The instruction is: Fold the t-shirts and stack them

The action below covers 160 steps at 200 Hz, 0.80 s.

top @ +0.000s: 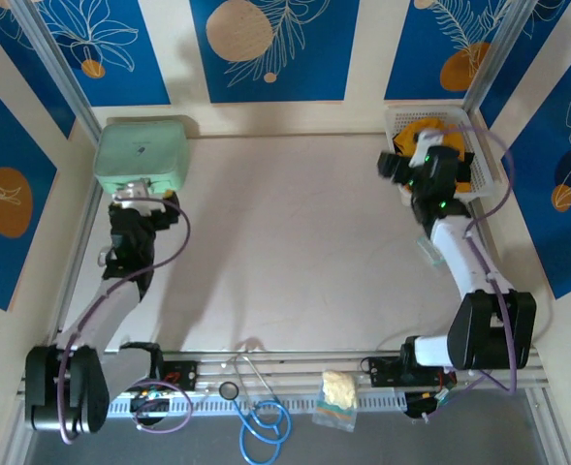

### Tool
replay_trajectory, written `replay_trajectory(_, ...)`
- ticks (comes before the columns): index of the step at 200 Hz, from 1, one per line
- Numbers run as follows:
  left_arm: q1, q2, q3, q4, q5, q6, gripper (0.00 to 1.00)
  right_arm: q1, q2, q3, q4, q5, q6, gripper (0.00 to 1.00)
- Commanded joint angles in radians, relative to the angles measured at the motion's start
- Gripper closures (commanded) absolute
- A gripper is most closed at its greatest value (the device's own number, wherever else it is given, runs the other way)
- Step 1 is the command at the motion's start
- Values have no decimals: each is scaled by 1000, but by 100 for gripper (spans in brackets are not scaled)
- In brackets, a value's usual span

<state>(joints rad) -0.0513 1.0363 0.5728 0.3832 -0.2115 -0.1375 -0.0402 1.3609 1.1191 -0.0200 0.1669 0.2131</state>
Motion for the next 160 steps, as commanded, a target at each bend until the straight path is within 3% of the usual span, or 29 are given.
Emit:
replay_trajectory(1,-11,-11,132,-377,9,-107,1,-69,125,172,-387,43,96,20)
replay_trajectory(30,-32,17,239,-557,95,-141,0,-154,349,459,-583,-61,103,37)
replay_trajectory(83,-98,27,337,-719,89,-151,1,-203,675,820,-742,-132,106,36)
replay_trajectory(138,-175,94,410,-830,81,-127,0,-221,870,997,-852,-177,143,33)
replay_trajectory(160,-201,103,419,-838,63,-122,0,-220,900,1000,-855,-198,146,40)
